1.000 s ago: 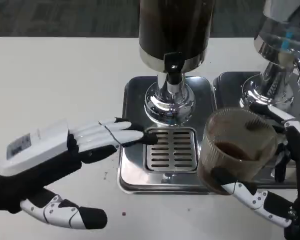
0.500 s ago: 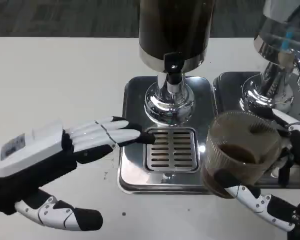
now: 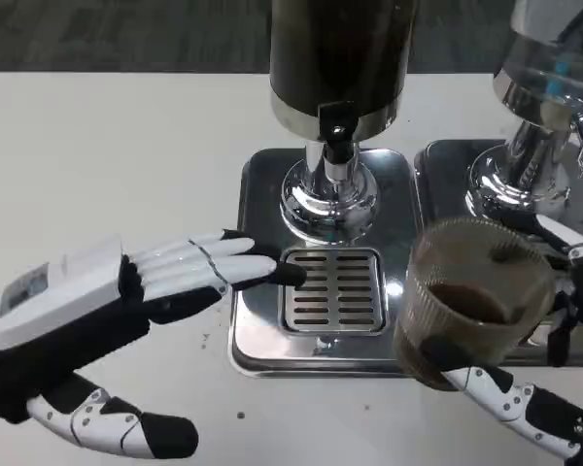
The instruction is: Grasp the cup under the faucet to collect the drink, then remove the cup.
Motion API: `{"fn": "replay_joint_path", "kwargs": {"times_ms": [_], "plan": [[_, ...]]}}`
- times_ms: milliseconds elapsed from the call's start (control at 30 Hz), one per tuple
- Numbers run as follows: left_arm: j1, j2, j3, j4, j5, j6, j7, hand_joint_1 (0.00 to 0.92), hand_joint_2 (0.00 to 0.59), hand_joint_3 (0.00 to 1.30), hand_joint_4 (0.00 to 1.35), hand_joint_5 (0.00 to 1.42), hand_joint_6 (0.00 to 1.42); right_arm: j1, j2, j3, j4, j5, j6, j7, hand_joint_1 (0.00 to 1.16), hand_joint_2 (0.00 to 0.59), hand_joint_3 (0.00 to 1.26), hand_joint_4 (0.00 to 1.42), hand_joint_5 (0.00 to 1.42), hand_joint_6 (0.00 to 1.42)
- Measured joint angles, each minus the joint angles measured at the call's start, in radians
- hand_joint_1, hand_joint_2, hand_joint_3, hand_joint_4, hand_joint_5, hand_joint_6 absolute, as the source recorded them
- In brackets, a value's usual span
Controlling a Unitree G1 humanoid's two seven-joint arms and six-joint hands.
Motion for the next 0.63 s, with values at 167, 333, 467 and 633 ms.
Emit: {"fn": "replay_joint_path", "kwargs": {"times_ms": [167,333,467,633], "plan": [[0.004,0.001,0.0,-0.002,-0.001,0.0,0.0,0.0,0.174,0.14,0.1,0.09,0.07,0.002,0.002,0.0,-0.002,0.0,0.0,0.004,0.65,0.24,0.71,0.85,1.01,1.33],[0.005,0.002,0.0,-0.005,-0.001,0.0,0.0,0.0,0.174,0.14,0.1,0.09,0.07,0.003,0.003,0.0,-0.008,0.0,0.0,0.006,0.65,0.235,0.71,0.85,1.01,1.33],[0.005,0.002,0.0,-0.005,-0.001,0.0,0.0,0.0,0.174,0.14,0.1,0.09,0.07,0.004,0.004,-0.001,-0.014,0.0,0.0,0.006,0.65,0.238,0.72,0.85,1.02,1.33],[0.005,0.003,0.0,-0.006,-0.001,-0.003,0.0,0.0,0.174,0.15,0.1,0.09,0.07,0.004,0.003,-0.002,-0.02,0.001,0.0,0.006,0.65,0.235,0.72,0.85,1.03,1.33]]}}
